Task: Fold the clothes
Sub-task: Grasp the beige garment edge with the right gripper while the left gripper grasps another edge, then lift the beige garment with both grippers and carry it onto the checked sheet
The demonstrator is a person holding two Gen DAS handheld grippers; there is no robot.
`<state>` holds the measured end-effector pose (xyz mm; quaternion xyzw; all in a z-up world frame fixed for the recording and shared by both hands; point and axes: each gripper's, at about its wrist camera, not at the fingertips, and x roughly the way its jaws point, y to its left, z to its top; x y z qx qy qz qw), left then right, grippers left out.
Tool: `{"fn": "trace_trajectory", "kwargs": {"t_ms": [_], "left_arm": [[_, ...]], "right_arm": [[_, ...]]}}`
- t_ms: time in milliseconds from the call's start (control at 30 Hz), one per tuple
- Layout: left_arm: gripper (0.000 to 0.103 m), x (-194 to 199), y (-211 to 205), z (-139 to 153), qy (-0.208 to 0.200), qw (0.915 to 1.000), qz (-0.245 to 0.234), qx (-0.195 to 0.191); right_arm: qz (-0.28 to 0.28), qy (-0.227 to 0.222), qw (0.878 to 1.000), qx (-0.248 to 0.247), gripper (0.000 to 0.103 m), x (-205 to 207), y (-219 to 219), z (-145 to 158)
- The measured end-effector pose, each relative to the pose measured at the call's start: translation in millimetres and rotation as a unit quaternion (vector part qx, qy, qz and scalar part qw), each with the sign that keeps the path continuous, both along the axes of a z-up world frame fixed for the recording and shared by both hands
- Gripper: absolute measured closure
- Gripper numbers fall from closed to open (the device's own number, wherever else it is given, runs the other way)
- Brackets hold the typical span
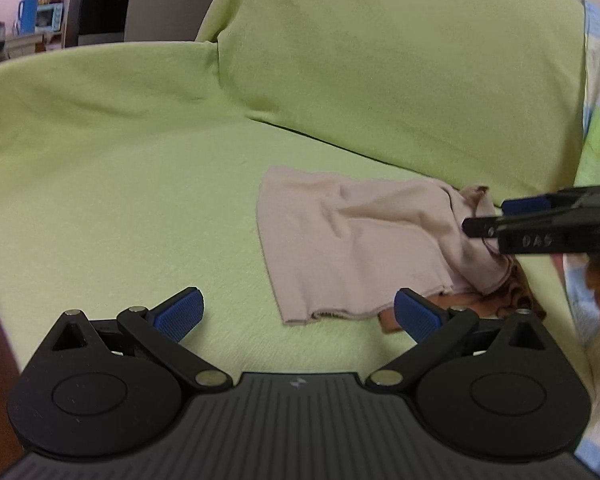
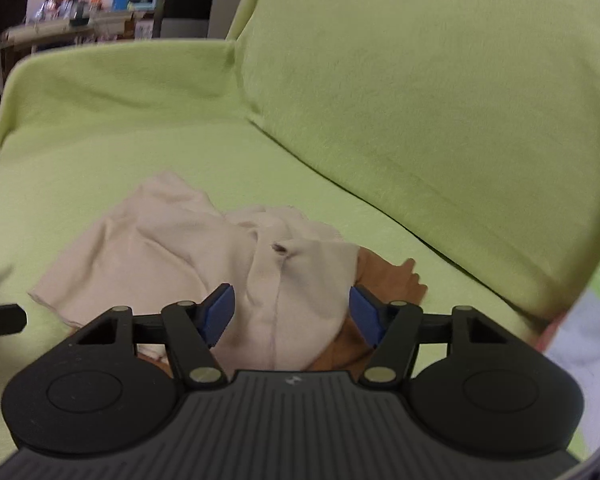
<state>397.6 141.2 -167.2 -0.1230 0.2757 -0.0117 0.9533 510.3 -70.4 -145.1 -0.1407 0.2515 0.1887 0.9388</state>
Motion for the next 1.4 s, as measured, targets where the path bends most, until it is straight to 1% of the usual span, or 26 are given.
{"fn": "trace_trajectory", "kwargs": {"t_ms": [67,100,133,167,233,267,333,367,400,433,467,533,600,667,767,867,967,1000,1033,1100,1133,1200,1233,1267,1333,1400], "left_arm": [[0.004,4,6,-4,-0.004,0.9995,-0.005,-0.032],[0.010,6,9,-6,-0.002,0.9986,-0.006,-0.052],[0.015,9,11,-9,-0.002,0.9977,-0.007,-0.067],[0.019,12,12,-12,-0.001,0.9972,-0.009,-0.075],[0.019,11,10,-12,-0.003,0.9977,-0.010,-0.068],[0.022,12,9,-12,-0.004,0.9980,-0.010,-0.062],[0.040,14,8,-11,-0.001,0.9980,-0.004,-0.063],[0.059,15,8,-11,0.001,0.9980,-0.007,-0.063],[0.074,18,7,-11,0.008,0.9980,-0.014,-0.062],[0.082,19,5,-11,0.013,0.9983,-0.018,-0.054],[0.099,19,4,-11,0.014,0.9983,-0.023,-0.052],[0.099,18,3,-12,0.012,0.9984,-0.026,-0.049],[0.100,14,1,-12,0.006,0.9986,-0.023,-0.047],[0.100,11,-1,-12,0.002,0.9989,-0.021,-0.042],[0.101,6,-2,-6,-0.006,0.9991,-0.020,-0.038],[0.101,0,-2,3,-0.016,0.9990,-0.020,-0.036],[0.101,-12,-6,26,-0.041,0.9981,-0.029,-0.035],[0.101,-16,-8,34,-0.049,0.9976,-0.034,-0.035],[0.101,-22,-12,45,-0.062,0.9966,-0.041,-0.036],[0.101,-36,-19,67,-0.087,0.9938,-0.058,-0.039],[0.101,-46,-25,82,-0.102,0.9916,-0.069,-0.039],[0.101,-66,-38,105,-0.123,0.9877,-0.082,-0.051],[0.101,-81,-47,117,-0.133,0.9849,-0.089,-0.065],[0.101,-93,-58,124,-0.138,0.9827,-0.100,-0.072],[0.101,-119,-86,140,-0.145,0.9776,-0.129,-0.082],[0.101,-140,-114,150,-0.145,0.9717,-0.163,-0.091]], "right_arm": [[-0.001,-0.002,1.000,-0.001,0.051,3,2,-5],[-0.001,-0.002,1.000,-0.001,0.053,4,3,-7],[0.002,0.001,1.000,-0.003,0.056,16,1,0],[0.002,-0.002,1.000,-0.006,0.060,16,1,-2],[0.003,-0.002,1.000,-0.008,0.061,17,0,-4],[0.003,-0.002,1.000,-0.009,0.062,17,-1,-6],[0.004,0.003,1.000,-0.004,0.062,19,-2,-8],[0.005,0.006,1.000,-0.001,0.062,20,-3,-9],[0.006,0.005,1.000,-0.003,0.062,20,-2,-10],[0.006,0.003,1.000,-0.005,0.062,21,-1,-11],[0.006,0.003,1.000,-0.008,0.062,21,0,-11],[0.006,0.001,1.000,-0.016,0.063,22,3,-13],[0.010,0.007,1.000,-0.018,0.083,23,4,-13],[0.015,-0.002,0.999,-0.033,0.096,22,7,-12],[0.016,-0.015,0.999,-0.037,0.096,18,6,-7],[0.012,-0.032,0.999,-0.014,0.097,9,-3,8],[0.019,-0.049,0.999,0.003,0.097,-9,-14,34],[0.020,-0.050,0.999,0.003,0.097,-8,-15,37],[0.024,-0.060,0.998,0.008,0.097,-22,-24,53],[0.024,-0.070,0.997,0.017,0.097,-39,-37,73],[0.022,-0.074,0.997,0.027,0.097,-53,-49,88],[0.013,-0.083,0.996,0.039,0.097,-79,-72,113],[0.009,-0.087,0.995,0.043,0.097,-88,-81,121],[-0.001,-0.091,0.995,0.050,0.097,-111,-99,136],[-0.013,-0.098,0.994,0.051,0.097,-142,-123,151],[-0.041,-0.105,0.992,0.049,0.097,-194,-159,168]]}}
